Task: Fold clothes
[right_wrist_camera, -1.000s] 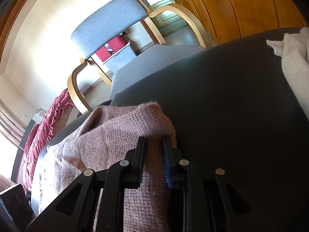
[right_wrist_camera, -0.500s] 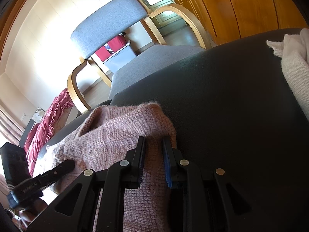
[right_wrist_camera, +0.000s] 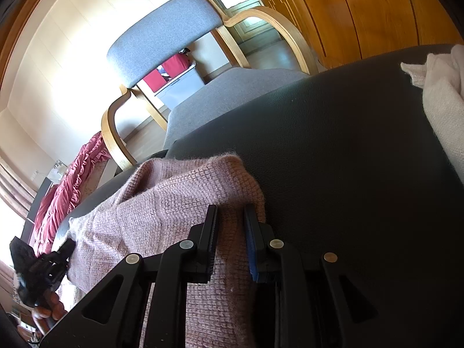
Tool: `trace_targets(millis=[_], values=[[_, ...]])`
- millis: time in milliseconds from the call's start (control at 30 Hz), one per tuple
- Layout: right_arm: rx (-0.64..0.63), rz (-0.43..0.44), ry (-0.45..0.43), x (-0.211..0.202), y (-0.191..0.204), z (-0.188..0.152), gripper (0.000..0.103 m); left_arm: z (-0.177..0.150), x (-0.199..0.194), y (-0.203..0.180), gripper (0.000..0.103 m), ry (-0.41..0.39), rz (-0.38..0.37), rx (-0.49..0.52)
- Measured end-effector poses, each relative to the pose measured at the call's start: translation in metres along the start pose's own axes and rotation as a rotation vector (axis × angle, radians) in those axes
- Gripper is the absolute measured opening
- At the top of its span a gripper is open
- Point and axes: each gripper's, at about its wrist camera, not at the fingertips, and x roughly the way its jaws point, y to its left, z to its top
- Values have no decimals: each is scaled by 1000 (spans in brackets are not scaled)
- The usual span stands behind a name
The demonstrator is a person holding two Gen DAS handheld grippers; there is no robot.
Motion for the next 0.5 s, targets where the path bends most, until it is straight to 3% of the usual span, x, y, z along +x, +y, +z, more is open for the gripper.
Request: trace_targets(millis=[200, 300, 433, 500], values=[[-134, 128, -86, -26, 40, -2, 20, 0, 5, 2, 8, 0, 2, 7], [-212, 215, 41, -11, 76, -7, 20, 0, 8, 4, 7, 1, -3, 1], [-294, 245, 246, 31, 113, -22, 20, -1, 9, 6, 3, 5, 6, -4], [-287, 251, 295, 49, 112, -27, 19, -2, 8, 9, 1, 8, 14, -9]])
